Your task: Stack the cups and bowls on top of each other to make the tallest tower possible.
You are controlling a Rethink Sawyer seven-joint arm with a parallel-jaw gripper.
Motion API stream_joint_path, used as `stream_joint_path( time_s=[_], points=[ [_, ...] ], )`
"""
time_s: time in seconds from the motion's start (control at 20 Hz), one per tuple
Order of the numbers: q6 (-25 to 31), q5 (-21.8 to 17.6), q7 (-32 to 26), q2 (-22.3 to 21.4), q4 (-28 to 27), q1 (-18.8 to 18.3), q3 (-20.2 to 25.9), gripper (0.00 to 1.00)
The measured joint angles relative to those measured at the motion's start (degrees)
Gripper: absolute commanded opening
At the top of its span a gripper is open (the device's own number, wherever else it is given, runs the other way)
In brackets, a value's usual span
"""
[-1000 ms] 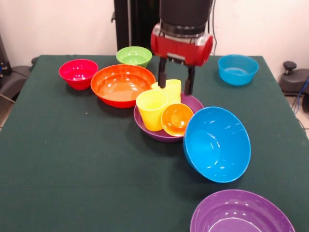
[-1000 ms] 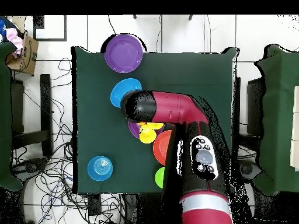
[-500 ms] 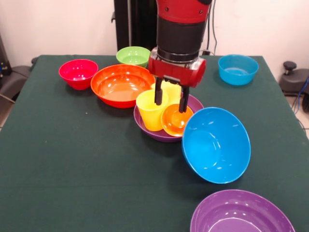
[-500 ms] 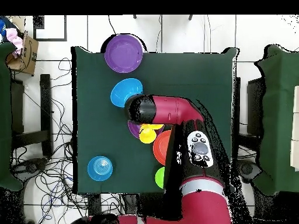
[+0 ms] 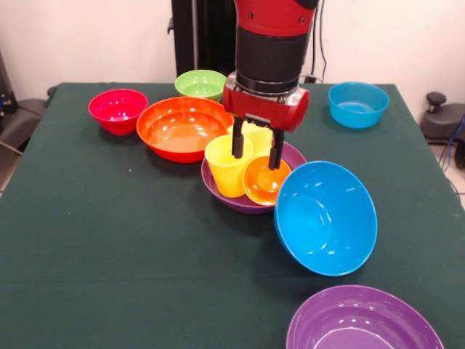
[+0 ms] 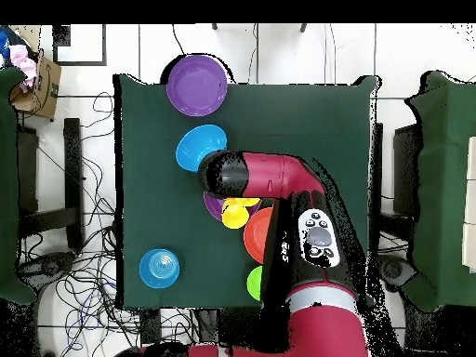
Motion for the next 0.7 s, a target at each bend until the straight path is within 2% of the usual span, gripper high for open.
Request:
stream_joint_path(
  time_s=[0.45, 0.7],
  points=[
    [0.01, 0.84, 0.00, -4.94, 0.05, 0.51, 0.03, 1.00],
    [0.01, 0.92, 0.00, -5.85, 0.05, 0.90, 0.03, 1.00]
  ],
)
